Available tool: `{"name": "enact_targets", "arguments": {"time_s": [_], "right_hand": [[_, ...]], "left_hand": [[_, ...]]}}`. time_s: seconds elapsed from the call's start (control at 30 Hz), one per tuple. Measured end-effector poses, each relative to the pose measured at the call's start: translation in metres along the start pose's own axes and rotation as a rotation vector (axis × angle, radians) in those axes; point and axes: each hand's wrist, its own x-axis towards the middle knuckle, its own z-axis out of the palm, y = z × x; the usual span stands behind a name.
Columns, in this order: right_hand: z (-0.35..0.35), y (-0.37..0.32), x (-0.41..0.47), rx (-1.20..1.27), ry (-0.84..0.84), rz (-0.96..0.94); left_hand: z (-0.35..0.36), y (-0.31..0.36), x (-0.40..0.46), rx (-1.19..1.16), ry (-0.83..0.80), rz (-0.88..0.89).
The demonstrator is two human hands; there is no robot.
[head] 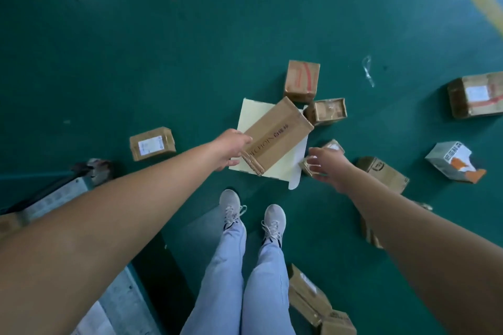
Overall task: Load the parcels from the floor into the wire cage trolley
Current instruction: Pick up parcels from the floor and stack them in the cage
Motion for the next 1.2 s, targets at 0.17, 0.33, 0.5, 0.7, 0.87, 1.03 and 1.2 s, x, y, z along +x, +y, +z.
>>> {"name": "enact_targets", "arguments": {"time_s": [0.17, 0.33, 0.5, 0.7, 0.87, 1.03, 1.2], "right_hand": [[0.027, -0.002, 0.123, -0.206, 0.092, -0.081], [0.05, -0.007, 0.232, -0.334, 0.143, -0.176], [0.06, 0.0, 0.316, -0.406, 0.188, -0.201], [0.057, 0.006, 0.381, -0.404, 0.204, -0.201], [0.054, 0.002, 0.403, -0.333, 0.248, -0.134], [0.067, -0.001, 0.364, -0.352, 0.194, -0.167], [0.087, -0.023, 0.276, -0.27, 0.092, -0.216]], "left_hand": [[0.01, -0.03, 0.142, 0.014, -0.021, -0.093], [0.025, -0.073, 0.256, -0.045, 0.011, -0.203], [0.051, -0.12, 0.333, -0.111, -0.02, -0.335], [0.072, -0.149, 0.395, -0.244, -0.097, -0.404], [0.075, -0.151, 0.414, -0.322, -0.068, -0.355], [0.033, -0.143, 0.384, -0.407, 0.043, -0.359], [-0.023, -0.139, 0.317, -0.58, 0.11, -0.331]]}}
